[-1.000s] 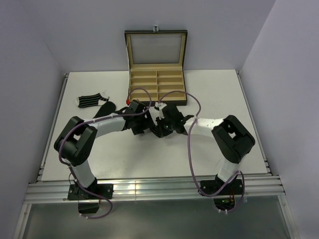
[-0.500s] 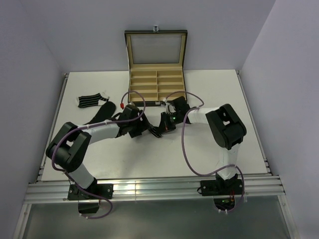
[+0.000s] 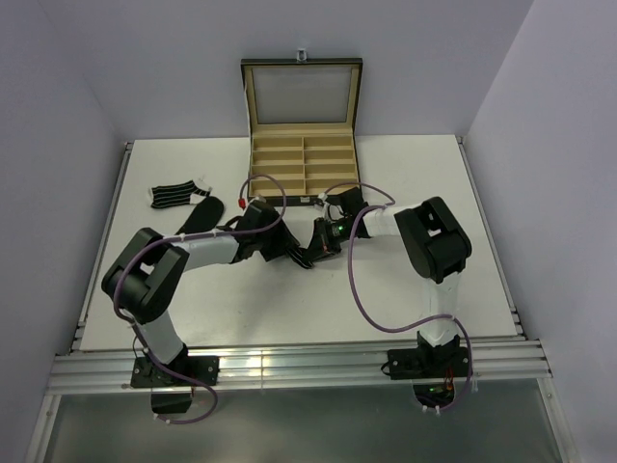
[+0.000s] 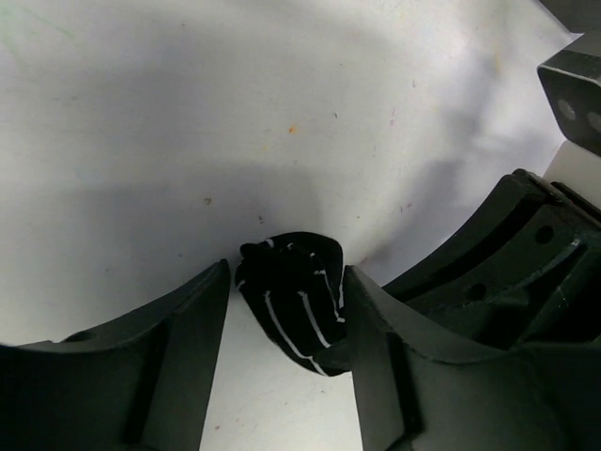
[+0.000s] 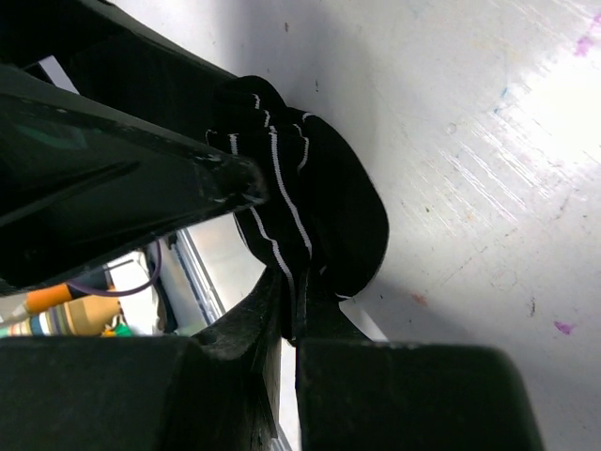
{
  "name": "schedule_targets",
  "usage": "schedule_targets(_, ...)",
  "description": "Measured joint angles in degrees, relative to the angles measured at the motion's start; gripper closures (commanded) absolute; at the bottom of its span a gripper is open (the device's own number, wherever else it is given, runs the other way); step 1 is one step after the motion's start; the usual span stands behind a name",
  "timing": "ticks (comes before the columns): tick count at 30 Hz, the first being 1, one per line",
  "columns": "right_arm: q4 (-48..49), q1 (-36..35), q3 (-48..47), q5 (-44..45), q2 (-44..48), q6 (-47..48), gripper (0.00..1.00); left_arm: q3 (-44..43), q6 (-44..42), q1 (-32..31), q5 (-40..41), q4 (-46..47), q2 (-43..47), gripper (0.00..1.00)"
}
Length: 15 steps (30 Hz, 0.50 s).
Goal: Roll the socks
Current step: Roll the sock at the center of the board.
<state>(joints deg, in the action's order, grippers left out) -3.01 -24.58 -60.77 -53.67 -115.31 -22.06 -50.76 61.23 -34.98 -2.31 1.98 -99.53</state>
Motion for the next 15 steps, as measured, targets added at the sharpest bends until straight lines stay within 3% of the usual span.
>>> schedule_targets(5, 0.0, 0.1, 0.0, 0.0, -0.2, -0.9, 1.0, -1.4, 0.6, -0.9, 0.5, -0.3, -1.8, 0.58)
schedule_targets(10, 0.0, 0.1, 0.0, 0.3, -0.2, -1.3, 0.98, -3.3, 0.9, -1.2, 1.1, -2.1, -3.2, 0.82)
schedule_targets(13, 0.2, 0.1, 0.5, 1.6, 0.5, -1.5, 0.83, -4.2, 1.0, -1.2, 1.4, -3.4, -3.6, 0.98)
schedule_targets(15, 0.6, 0.1, 1.7, 3.6, 2.2, -1.4, 0.71, -4.8, 1.0, -1.4, 1.7, -4.1, -3.8, 1.0)
